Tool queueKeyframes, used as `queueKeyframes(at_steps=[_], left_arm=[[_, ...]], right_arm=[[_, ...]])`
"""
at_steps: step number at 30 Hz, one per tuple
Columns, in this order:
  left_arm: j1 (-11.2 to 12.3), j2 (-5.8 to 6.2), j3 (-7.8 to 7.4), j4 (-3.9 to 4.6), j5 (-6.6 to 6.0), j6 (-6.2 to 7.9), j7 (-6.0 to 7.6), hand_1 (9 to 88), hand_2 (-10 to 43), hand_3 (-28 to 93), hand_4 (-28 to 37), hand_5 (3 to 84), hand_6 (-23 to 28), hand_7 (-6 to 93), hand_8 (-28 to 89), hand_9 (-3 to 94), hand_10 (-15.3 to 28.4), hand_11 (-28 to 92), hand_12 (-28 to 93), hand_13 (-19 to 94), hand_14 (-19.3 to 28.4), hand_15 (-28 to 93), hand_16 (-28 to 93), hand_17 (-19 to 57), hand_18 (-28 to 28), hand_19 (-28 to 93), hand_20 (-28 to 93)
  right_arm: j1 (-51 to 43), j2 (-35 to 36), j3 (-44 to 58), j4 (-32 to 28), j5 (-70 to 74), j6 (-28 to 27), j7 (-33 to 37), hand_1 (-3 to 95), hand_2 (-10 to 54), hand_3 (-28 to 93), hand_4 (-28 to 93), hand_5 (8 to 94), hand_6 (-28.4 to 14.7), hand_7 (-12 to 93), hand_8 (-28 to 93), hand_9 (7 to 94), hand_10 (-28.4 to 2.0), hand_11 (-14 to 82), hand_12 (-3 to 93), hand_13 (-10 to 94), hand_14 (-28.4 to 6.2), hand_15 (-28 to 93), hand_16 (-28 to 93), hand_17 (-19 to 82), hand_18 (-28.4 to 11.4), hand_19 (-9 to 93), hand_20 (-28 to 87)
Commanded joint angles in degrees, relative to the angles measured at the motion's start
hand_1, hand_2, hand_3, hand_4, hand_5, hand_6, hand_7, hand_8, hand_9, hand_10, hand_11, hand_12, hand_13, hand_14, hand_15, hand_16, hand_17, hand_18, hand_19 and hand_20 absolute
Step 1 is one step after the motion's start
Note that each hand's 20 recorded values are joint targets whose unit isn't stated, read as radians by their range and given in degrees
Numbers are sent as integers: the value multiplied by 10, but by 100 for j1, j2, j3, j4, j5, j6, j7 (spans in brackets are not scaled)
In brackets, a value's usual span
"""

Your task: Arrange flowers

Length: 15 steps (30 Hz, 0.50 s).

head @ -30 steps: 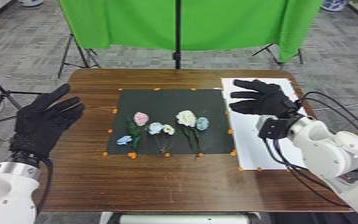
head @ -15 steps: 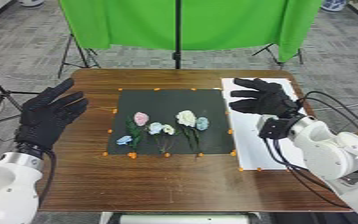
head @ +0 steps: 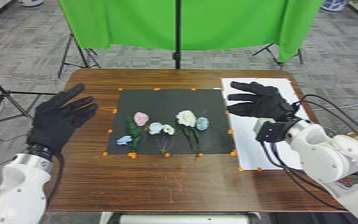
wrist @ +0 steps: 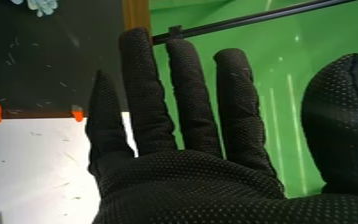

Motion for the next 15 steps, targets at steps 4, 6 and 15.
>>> queueKeyframes(at_steps=[4,6,15], left_arm=[[-114,-161,404,85,27,-14,-97,238,69,775,-231,354,72,149,-105,337,205,267,113,237,275,486,-83,-107,249,512,178],[-135,-143,454,87,22,-26,-79,237,69,774,-231,351,70,149,-106,335,202,259,110,238,273,475,-84,-108,247,504,172],[-178,-105,478,95,44,-30,-92,237,69,774,-230,348,68,151,-108,335,200,255,112,240,272,463,-75,-109,244,499,158]], right_arm=[[-115,-104,24,-68,20,66,-122,191,52,803,-283,482,28,167,-138,542,-125,112,125,440,-172,350,130,40,-220,498,168],[-112,-127,10,-69,9,70,-129,191,52,802,-283,482,28,168,-138,543,-125,113,125,440,-172,351,130,40,-220,498,168],[-116,-130,-10,-56,27,116,-113,190,54,802,-283,485,28,167,-139,544,-125,112,124,440,-172,351,129,37,-219,496,167]])
